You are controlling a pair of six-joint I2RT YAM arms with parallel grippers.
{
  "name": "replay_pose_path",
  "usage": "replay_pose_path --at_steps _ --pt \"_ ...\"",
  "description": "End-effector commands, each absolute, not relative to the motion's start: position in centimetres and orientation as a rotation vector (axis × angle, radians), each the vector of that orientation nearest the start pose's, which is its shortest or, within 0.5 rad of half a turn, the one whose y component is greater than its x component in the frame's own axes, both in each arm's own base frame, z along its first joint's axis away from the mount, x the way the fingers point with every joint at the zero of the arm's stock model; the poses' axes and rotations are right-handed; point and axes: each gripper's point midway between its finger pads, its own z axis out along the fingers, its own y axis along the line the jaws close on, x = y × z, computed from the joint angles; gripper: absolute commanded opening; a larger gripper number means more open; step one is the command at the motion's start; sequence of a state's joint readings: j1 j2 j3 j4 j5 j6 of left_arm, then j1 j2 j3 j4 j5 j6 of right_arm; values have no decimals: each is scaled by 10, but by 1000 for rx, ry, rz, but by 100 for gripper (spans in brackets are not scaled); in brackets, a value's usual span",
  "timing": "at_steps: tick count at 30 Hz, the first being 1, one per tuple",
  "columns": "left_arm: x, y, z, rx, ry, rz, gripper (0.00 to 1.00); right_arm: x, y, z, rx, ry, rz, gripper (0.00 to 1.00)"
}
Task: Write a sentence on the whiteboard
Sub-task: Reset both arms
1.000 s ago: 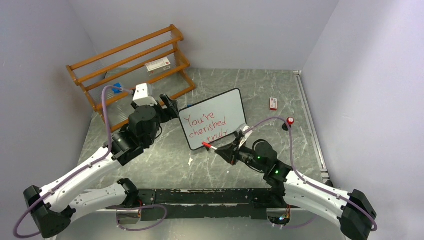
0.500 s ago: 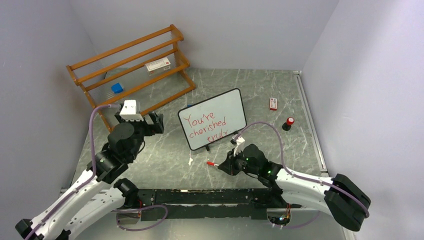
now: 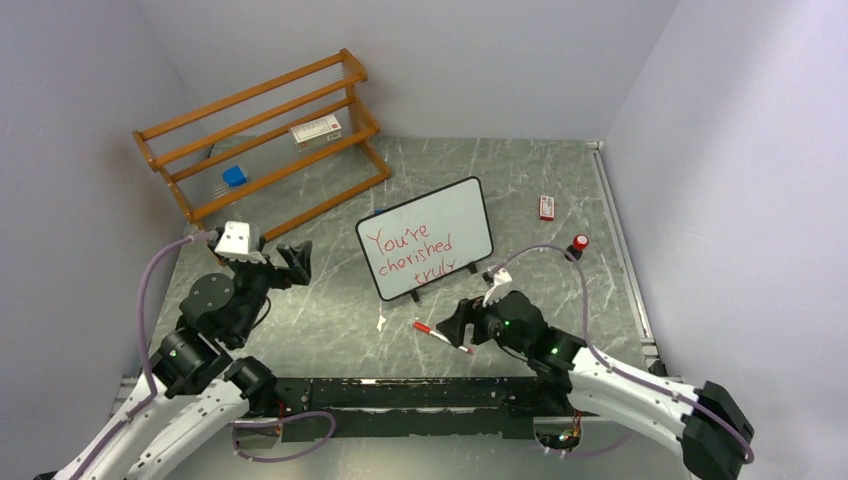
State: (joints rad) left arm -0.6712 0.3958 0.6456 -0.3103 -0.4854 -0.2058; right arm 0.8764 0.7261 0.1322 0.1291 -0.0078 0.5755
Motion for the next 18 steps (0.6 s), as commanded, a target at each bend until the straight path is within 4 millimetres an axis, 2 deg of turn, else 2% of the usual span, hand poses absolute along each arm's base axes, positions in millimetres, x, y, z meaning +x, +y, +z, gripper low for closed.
replay_pose_path --at_steps 1,2,4,5,9,13,18 --pt "214 -70 278 6 1628 -253 98 173 191 91 -170 2090 723 89" --pt "212 -68 280 -3 1622 -256 98 177 183 101 -121 2073 690 91" --pt "206 -62 285 -23 1610 -261 98 188 172 135 -40 1999 658 94" --pt "203 -59 286 -32 1608 -262 98 190 167 149 -24 1979 637 99" --pt "192 -46 294 -77 1590 -271 98 201 139 203 45 1905 498 100" --pt "180 -36 306 -114 1557 -295 98 207 103 238 116 1857 322 100" --pt "166 -17 318 -159 1523 -287 98 202 66 268 169 1768 220 100"
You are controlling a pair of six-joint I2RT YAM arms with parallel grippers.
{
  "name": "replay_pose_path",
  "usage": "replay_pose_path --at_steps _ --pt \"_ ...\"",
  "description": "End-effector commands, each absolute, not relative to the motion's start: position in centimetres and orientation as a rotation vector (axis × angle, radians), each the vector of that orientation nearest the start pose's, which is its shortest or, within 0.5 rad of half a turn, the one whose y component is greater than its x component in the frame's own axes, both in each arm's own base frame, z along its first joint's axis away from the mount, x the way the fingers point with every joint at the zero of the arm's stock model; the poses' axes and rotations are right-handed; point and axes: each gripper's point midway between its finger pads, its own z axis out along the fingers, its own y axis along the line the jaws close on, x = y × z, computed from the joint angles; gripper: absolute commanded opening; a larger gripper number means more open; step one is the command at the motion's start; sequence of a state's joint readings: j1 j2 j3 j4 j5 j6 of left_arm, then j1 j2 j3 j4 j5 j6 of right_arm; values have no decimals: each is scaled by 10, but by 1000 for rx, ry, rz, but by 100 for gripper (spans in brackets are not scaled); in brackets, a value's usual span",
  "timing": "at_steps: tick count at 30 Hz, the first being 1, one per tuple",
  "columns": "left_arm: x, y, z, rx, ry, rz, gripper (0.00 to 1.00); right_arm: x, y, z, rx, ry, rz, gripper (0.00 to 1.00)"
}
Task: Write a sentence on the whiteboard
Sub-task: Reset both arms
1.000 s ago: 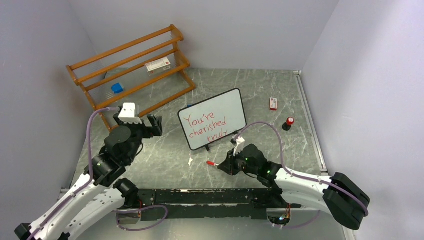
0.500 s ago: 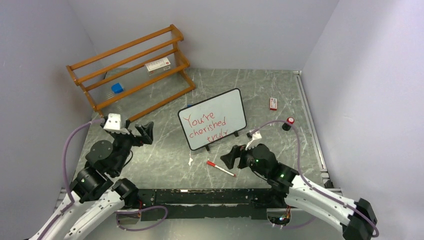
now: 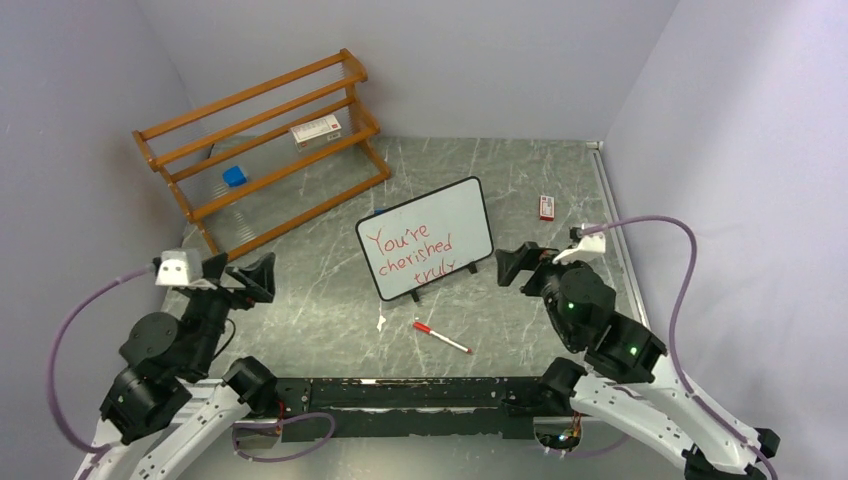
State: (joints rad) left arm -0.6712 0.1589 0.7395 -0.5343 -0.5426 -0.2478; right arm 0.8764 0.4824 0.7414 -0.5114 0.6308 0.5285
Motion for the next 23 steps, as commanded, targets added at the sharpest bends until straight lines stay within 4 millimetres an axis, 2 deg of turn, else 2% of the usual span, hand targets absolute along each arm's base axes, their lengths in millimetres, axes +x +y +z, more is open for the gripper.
replay_pose_path --at_steps 1,6,9,16,23 --pt "163 -14 320 -162 1519 -282 98 200 60 273 175 1747 218 100" --pt "150 5 326 -195 1510 -246 98 186 34 297 220 1651 239 100" --pt "145 15 328 -245 1486 -245 98 180 24 302 245 1624 245 100" --pt "142 20 330 -297 1423 -284 98 178 22 304 242 1601 264 100" --pt "144 15 329 -288 1437 -292 98 182 35 297 172 1640 254 100"
